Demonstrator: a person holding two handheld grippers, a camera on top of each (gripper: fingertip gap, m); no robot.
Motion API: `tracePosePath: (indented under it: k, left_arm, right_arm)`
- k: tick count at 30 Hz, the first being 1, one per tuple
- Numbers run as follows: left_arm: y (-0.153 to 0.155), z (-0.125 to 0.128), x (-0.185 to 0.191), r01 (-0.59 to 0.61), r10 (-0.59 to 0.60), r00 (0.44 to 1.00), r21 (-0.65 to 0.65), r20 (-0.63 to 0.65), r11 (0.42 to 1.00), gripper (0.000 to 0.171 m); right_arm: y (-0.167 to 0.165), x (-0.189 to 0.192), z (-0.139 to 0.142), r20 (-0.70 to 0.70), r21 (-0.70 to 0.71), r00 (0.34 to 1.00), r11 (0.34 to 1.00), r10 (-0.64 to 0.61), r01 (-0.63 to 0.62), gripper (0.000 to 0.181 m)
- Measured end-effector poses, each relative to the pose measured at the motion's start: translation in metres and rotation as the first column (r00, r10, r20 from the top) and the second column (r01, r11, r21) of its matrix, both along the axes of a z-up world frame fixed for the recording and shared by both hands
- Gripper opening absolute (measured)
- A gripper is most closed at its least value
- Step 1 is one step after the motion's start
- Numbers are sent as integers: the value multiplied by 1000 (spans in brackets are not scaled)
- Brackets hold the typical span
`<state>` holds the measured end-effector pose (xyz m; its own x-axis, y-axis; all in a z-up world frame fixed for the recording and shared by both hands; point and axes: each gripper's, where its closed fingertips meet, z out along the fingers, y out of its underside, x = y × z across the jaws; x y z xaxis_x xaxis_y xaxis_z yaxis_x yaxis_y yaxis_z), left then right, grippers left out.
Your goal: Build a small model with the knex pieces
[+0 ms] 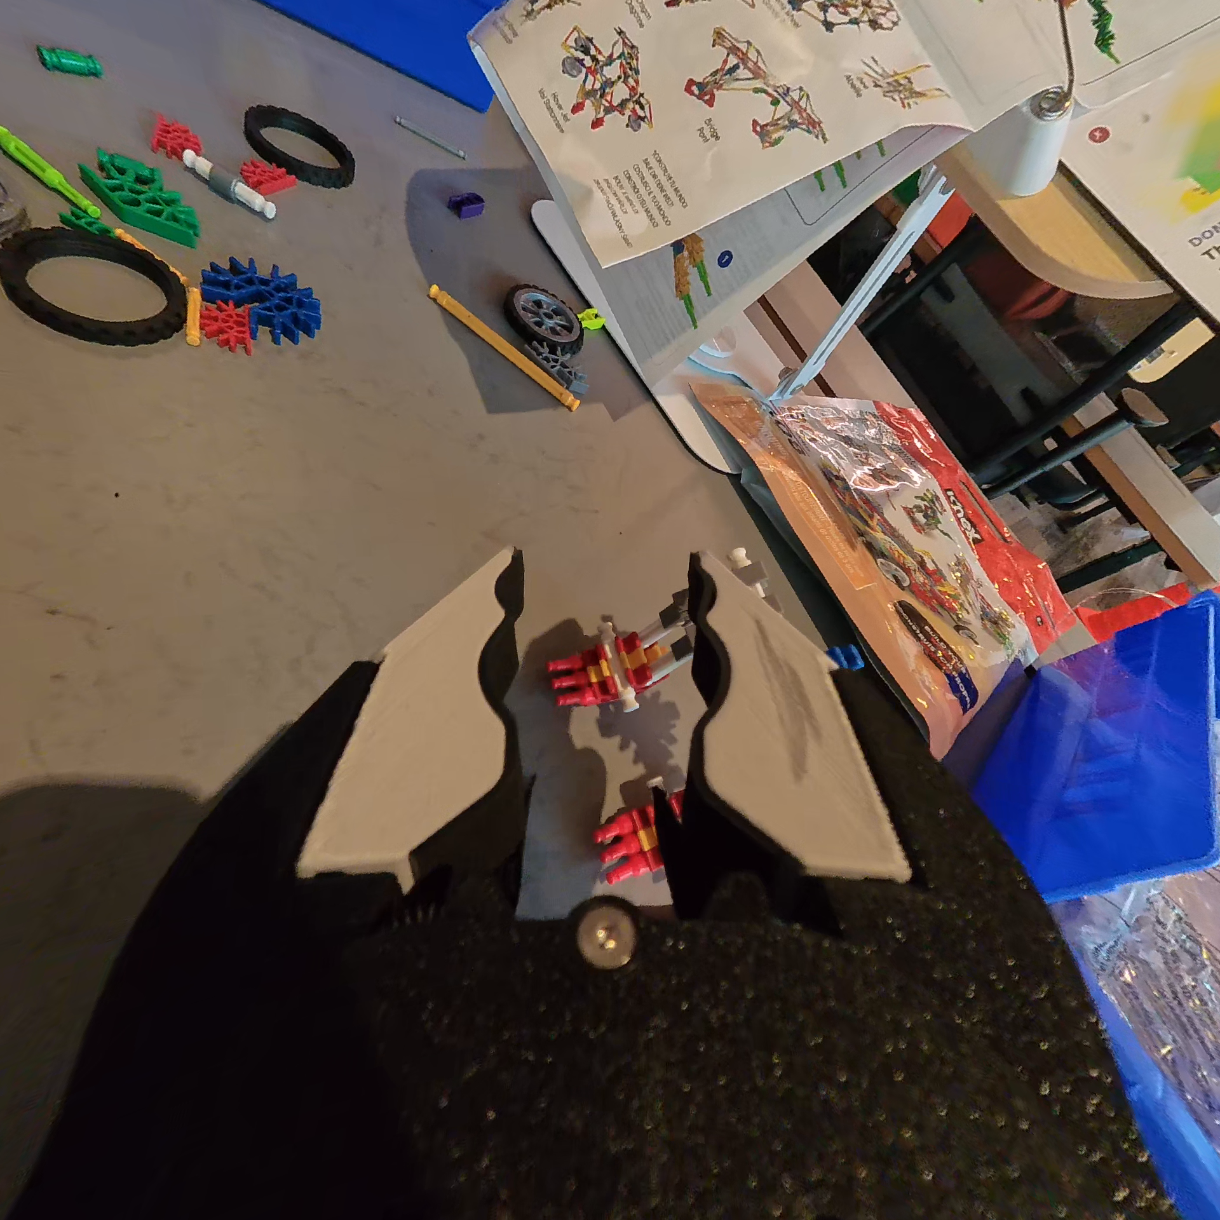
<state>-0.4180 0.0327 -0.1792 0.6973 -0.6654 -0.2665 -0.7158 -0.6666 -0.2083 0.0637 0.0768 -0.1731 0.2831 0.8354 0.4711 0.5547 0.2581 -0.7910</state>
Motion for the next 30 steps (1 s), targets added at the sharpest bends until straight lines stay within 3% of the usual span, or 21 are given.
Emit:
tracePosePath:
  k: [9, 14, 21, 27, 30]
  left_arm:
    - [8, -40, -1, -36, 39, 999, -73, 35, 997, 18]
    - [8, -40, -12, -80, 81, 997, -64, 13, 995, 18]
    - [5, -45, -14, -120, 128, 988, -100, 80, 988, 17]
    - [6, -45, -12, -95, 99, 993, -68, 65, 993, 12]
    - [11, -37, -9, -93, 95, 992, -26, 87, 995, 0]
  right_arm:
    - [0, 0, 0, 2, -1, 1000, 1000, -1, 1, 50]
    - [0, 0, 0, 2, 3, 1000, 1000, 0, 0, 50]
    - [-1, 0, 1, 3, 8, 1000, 1000, 0, 0, 50]
    - [-1, 1, 1, 6, 9, 1000, 1000, 0, 0, 50]
    - [-1, 1, 1, 6, 11, 1000, 1000, 0, 0, 50]
